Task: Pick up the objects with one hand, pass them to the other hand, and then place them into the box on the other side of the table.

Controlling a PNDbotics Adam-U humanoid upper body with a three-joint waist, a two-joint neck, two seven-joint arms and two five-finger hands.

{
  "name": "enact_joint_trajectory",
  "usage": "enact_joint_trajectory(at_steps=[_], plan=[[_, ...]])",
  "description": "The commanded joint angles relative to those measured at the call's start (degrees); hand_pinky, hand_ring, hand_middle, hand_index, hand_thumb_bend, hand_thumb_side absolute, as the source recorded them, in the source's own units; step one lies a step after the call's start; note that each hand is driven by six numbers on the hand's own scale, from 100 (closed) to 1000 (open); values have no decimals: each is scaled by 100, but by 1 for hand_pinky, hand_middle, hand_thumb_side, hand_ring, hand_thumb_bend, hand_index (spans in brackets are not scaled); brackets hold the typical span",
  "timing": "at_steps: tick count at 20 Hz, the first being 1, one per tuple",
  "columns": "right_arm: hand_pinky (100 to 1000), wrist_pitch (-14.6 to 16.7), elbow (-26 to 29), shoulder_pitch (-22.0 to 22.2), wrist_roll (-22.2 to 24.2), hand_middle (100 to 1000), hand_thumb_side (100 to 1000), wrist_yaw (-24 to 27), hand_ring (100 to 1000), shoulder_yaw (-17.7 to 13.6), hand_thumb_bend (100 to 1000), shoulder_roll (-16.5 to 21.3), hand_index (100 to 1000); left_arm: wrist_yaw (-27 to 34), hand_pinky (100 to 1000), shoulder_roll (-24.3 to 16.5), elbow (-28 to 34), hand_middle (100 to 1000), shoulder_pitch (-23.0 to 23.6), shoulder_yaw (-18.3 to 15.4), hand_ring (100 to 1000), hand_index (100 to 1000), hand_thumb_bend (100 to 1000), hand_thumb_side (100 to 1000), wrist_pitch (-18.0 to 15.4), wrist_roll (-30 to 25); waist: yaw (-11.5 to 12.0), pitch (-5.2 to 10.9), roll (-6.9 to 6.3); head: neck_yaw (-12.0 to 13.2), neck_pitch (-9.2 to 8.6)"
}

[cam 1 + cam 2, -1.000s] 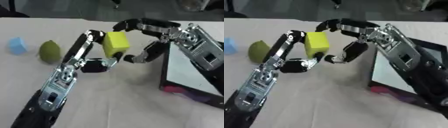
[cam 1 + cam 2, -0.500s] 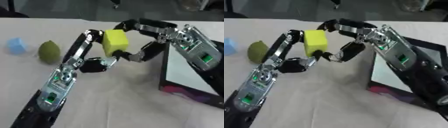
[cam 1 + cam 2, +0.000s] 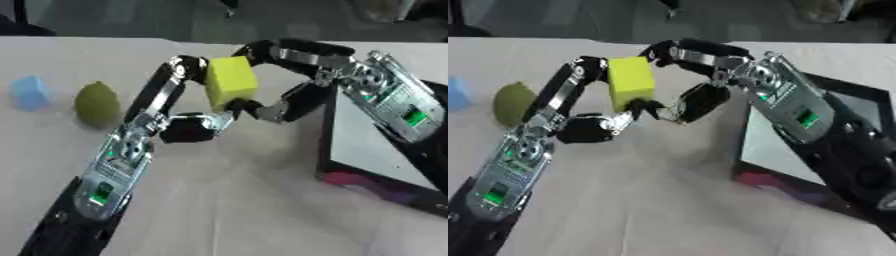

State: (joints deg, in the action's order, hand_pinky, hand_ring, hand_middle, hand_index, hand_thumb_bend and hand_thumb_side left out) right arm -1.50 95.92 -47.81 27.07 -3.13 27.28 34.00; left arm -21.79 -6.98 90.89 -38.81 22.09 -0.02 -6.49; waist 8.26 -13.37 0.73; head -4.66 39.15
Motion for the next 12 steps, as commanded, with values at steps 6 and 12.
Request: enact_joint_trajectory(at_steps=[6, 12], plan=[[957, -135, 360, -16, -187, 674, 100, 552, 1000, -208, 100, 256, 694, -36, 726, 3, -52, 443, -35, 80, 572, 514, 100, 230, 88, -141, -5, 148, 56, -30, -67], [951, -156, 391, 5, -265, 611, 100, 779, 988, -222, 100, 291, 639, -98, 783, -12, -70, 532, -31, 64, 643, 623, 100, 160, 145, -291, -15, 148, 49, -29, -59]])
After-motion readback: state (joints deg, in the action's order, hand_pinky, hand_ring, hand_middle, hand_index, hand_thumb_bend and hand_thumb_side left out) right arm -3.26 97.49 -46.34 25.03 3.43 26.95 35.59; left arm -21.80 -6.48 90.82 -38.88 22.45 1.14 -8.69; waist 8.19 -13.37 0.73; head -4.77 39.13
